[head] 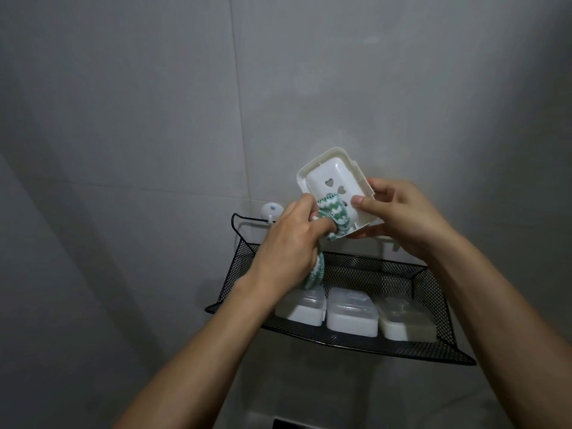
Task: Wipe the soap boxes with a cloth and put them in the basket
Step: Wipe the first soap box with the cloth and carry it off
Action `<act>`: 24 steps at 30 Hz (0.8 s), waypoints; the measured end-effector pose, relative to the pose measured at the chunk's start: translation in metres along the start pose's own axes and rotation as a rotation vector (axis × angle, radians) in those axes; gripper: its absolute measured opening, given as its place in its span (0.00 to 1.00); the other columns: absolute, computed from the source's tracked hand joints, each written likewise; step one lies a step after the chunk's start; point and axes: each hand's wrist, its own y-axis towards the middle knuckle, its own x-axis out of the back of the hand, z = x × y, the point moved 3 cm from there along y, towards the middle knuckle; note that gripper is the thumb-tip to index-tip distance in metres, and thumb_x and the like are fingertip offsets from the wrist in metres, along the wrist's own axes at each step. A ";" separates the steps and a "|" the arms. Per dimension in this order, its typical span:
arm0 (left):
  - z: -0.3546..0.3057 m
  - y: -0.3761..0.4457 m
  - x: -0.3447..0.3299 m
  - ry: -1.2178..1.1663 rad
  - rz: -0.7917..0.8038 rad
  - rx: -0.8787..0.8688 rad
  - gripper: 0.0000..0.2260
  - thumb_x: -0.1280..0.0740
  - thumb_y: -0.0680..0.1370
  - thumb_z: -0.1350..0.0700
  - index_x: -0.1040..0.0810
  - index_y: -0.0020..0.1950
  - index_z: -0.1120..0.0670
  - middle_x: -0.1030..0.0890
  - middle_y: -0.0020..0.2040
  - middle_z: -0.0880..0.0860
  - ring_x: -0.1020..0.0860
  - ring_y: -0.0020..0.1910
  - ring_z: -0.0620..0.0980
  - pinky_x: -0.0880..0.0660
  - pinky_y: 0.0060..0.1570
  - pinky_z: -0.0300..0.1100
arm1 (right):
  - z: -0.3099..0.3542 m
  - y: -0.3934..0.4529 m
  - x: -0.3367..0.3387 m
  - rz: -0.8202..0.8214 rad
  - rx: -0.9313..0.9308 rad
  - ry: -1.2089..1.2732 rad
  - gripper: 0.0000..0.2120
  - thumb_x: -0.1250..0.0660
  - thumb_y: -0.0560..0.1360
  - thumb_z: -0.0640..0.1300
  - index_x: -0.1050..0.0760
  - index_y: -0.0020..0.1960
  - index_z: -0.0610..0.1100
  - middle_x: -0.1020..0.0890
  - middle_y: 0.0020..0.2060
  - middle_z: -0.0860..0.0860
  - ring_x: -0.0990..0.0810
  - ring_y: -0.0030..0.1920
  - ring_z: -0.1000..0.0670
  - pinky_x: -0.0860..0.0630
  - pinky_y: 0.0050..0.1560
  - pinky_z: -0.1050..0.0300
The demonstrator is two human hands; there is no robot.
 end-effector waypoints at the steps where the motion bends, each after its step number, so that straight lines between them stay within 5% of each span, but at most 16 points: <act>1: 0.002 0.001 0.000 0.025 -0.013 -0.008 0.10 0.35 0.77 0.65 0.17 0.53 0.57 0.28 0.47 0.58 0.28 0.46 0.55 0.35 0.37 0.43 | 0.000 0.000 0.001 0.007 -0.005 -0.004 0.13 0.34 0.78 0.34 0.23 0.62 0.36 0.15 0.47 0.39 0.14 0.41 0.43 0.17 0.35 0.50; 6: 0.014 0.008 0.007 0.100 -0.081 0.037 0.07 0.35 0.77 0.61 0.18 0.51 0.56 0.28 0.46 0.56 0.28 0.45 0.54 0.35 0.36 0.44 | -0.005 0.001 0.004 0.044 -0.078 -0.044 0.12 0.33 0.78 0.35 0.21 0.61 0.40 0.15 0.48 0.41 0.14 0.45 0.43 0.16 0.41 0.44; 13: 0.037 0.019 0.011 0.213 -0.121 0.173 0.11 0.37 0.77 0.65 0.20 0.55 0.55 0.30 0.47 0.56 0.29 0.44 0.56 0.38 0.36 0.45 | -0.009 0.002 0.003 0.034 -0.117 -0.039 0.09 0.33 0.78 0.34 0.20 0.57 0.37 0.15 0.41 0.45 0.15 0.38 0.50 0.16 0.36 0.52; 24: 0.018 0.001 -0.006 -0.040 -0.080 0.143 0.13 0.39 0.79 0.65 0.18 0.58 0.57 0.31 0.45 0.52 0.30 0.42 0.49 0.32 0.36 0.43 | -0.010 0.006 0.001 -0.038 -0.079 -0.008 0.15 0.31 0.76 0.33 0.26 0.61 0.44 0.15 0.37 0.48 0.15 0.37 0.48 0.17 0.34 0.47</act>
